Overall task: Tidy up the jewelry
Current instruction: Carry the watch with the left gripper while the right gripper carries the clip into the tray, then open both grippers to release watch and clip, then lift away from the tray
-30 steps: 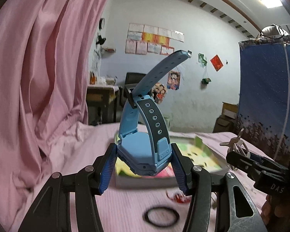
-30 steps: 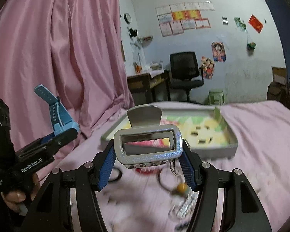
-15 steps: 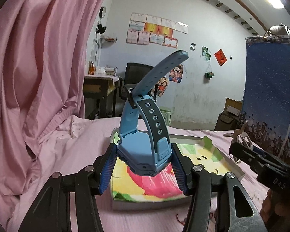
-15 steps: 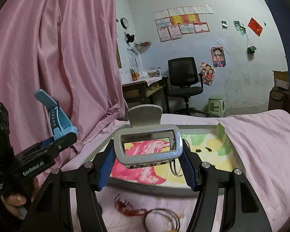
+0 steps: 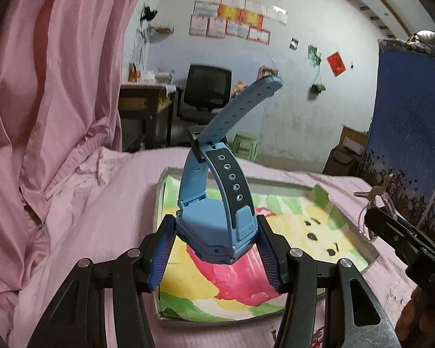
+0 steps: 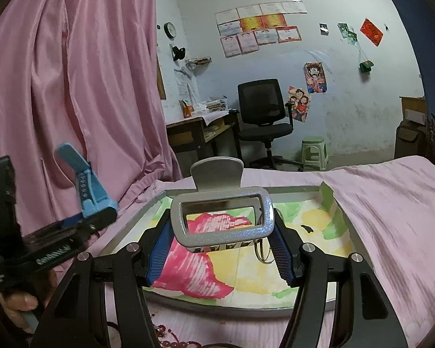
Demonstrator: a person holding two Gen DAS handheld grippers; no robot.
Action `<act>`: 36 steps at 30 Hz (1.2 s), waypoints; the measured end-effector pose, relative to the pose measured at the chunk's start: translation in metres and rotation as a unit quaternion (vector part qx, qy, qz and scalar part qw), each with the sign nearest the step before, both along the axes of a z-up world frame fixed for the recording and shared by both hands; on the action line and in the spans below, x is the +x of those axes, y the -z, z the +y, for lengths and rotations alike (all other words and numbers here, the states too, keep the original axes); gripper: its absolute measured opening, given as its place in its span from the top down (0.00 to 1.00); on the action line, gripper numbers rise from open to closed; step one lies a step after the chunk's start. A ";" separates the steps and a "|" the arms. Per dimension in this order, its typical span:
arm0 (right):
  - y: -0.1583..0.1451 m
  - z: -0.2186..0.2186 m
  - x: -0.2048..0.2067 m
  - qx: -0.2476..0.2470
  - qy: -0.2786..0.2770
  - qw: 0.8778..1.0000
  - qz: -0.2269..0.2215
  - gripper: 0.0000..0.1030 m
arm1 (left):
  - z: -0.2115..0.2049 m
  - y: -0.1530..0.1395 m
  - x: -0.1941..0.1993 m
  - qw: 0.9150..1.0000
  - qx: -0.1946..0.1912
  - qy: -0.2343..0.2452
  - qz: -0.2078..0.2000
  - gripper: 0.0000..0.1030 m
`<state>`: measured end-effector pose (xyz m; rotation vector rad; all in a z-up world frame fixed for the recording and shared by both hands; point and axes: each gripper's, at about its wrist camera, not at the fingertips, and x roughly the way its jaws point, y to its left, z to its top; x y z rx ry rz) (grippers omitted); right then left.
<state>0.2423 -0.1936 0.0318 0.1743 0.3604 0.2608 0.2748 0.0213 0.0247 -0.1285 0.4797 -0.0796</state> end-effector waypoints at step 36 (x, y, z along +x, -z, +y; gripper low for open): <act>0.043 -0.003 0.016 0.005 0.006 0.991 0.136 0.32 | 0.022 0.014 -0.018 0.995 -0.073 0.026 0.055 0.24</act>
